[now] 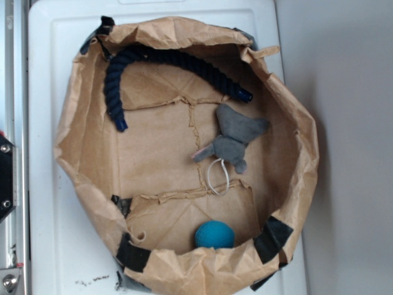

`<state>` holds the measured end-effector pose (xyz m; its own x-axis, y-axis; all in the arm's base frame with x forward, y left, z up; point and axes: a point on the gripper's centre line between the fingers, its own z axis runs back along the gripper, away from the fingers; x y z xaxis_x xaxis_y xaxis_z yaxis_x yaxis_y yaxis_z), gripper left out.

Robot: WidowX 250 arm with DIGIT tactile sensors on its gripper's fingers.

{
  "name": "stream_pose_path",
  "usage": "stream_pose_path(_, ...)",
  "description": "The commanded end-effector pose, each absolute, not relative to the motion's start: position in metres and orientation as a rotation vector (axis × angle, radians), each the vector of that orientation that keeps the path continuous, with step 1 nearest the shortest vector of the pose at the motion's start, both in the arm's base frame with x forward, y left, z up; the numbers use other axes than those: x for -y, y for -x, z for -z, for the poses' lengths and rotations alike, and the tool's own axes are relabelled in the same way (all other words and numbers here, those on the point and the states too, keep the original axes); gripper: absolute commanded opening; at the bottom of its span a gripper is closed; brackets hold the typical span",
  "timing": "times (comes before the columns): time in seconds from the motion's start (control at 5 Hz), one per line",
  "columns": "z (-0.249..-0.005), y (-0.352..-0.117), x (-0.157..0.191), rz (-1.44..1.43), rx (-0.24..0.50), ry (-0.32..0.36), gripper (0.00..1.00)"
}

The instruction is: Grab the blue rope.

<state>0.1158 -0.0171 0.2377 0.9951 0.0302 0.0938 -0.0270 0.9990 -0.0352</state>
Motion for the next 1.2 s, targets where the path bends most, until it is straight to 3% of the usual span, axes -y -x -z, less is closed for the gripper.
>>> stream_pose_path(0.0,-0.238,-0.116,0.017,-0.029,0.094,0.034,1.0)
stream_pose_path(0.4,-0.234,-0.157,0.012,-0.079,0.095,0.064,1.0)
stream_pose_path(0.6,-0.219,-0.173,0.004,-0.116,0.069,0.044,1.0)
stream_pose_path(0.8,-0.204,-0.188,-0.006,-0.011,0.09,0.096,1.0)
stream_pose_path(1.0,-0.187,-0.201,-0.004,0.116,0.113,0.065,1.0)
